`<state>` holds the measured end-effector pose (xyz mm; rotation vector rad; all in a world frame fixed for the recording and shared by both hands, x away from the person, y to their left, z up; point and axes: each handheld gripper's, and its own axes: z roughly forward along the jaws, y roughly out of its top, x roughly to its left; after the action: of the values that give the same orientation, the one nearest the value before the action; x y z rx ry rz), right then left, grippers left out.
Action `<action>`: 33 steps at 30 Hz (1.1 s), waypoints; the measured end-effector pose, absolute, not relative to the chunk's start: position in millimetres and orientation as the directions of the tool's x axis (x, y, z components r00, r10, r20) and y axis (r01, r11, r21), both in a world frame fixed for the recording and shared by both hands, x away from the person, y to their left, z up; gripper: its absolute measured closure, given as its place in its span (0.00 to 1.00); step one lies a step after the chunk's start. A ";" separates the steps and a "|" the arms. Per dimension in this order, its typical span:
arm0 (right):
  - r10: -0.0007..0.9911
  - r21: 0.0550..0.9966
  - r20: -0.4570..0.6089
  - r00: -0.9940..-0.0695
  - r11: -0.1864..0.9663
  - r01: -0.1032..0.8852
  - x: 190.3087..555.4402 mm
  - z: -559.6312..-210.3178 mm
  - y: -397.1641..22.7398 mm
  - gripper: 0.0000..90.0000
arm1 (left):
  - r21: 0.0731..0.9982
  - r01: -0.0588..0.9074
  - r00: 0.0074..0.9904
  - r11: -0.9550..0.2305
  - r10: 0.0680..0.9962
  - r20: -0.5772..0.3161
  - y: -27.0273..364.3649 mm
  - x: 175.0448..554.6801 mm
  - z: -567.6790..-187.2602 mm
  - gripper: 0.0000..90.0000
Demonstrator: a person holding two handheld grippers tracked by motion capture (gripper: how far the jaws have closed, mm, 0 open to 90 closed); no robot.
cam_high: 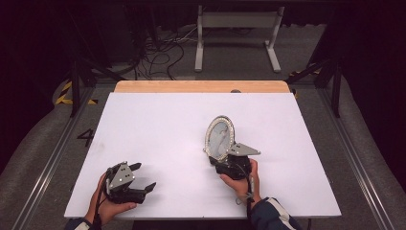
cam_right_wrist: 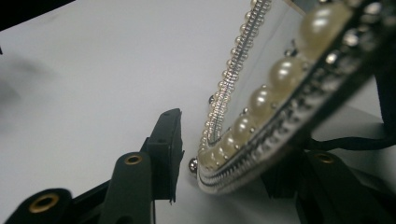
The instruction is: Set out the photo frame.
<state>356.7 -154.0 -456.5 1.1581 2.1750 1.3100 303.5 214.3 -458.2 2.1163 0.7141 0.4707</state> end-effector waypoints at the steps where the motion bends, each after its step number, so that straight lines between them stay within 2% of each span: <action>1: 0.793 0.854 0.107 -0.600 0.236 0.464 357.3 -456.7 -153.3 0.64 | 0.805 0.324 0.768 -0.496 0.636 0.083 214.7 303.3 -458.4 0.18; 2: 0.793 0.854 0.107 -0.600 0.236 0.464 357.3 -456.7 -153.3 0.64 | 0.805 0.324 0.768 -0.496 0.636 0.083 214.7 303.3 -458.4 0.18; 3: 0.802 0.860 0.104 -0.589 0.224 0.458 358.2 -456.9 -153.7 0.70 | 0.803 0.327 0.768 -0.497 0.636 0.081 214.8 302.7 -459.4 0.18; 5: 0.805 0.864 0.109 -0.583 0.213 0.456 359.0 -457.0 -154.5 0.73 | 0.804 0.327 0.768 -0.497 0.635 0.080 214.9 302.5 -459.5 0.18; 7: 0.784 0.856 0.120 -0.609 0.229 0.463 360.3 -456.1 -154.6 0.79 | 0.804 0.327 0.768 -0.498 0.635 0.081 215.1 302.2 -458.9 0.19; 21: 0.730 0.827 0.169 -0.662 0.260 0.498 359.7 -451.3 -171.9 0.84 | 0.799 0.312 0.781 -0.514 0.618 0.092 213.2 299.2 -459.0 0.18; 25: 0.722 0.827 0.168 -0.671 0.267 0.495 357.8 -451.1 -175.0 0.84 | 0.799 0.314 0.781 -0.513 0.618 0.089 213.9 299.5 -459.0 0.18; 26: 0.721 0.826 0.171 -0.671 0.266 0.497 357.0 -450.9 -175.7 0.83 | 0.798 0.315 0.783 -0.513 0.616 0.088 214.0 299.8 -458.8 0.18; 27: 0.726 0.834 0.170 -0.666 0.254 0.489 354.7 -449.8 -177.4 0.77 | 0.801 0.313 0.783 -0.510 0.616 0.086 213.7 300.4 -458.8 0.18; 33: 0.743 0.862 0.141 -0.654 0.233 0.451 346.3 -438.9 -184.5 0.72 | 0.804 0.303 0.790 -0.511 0.607 0.088 209.2 307.0 -457.1 0.18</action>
<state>346.3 -184.5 -438.9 1.1118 2.2120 1.3870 307.0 209.2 -457.1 2.1341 0.6730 0.4590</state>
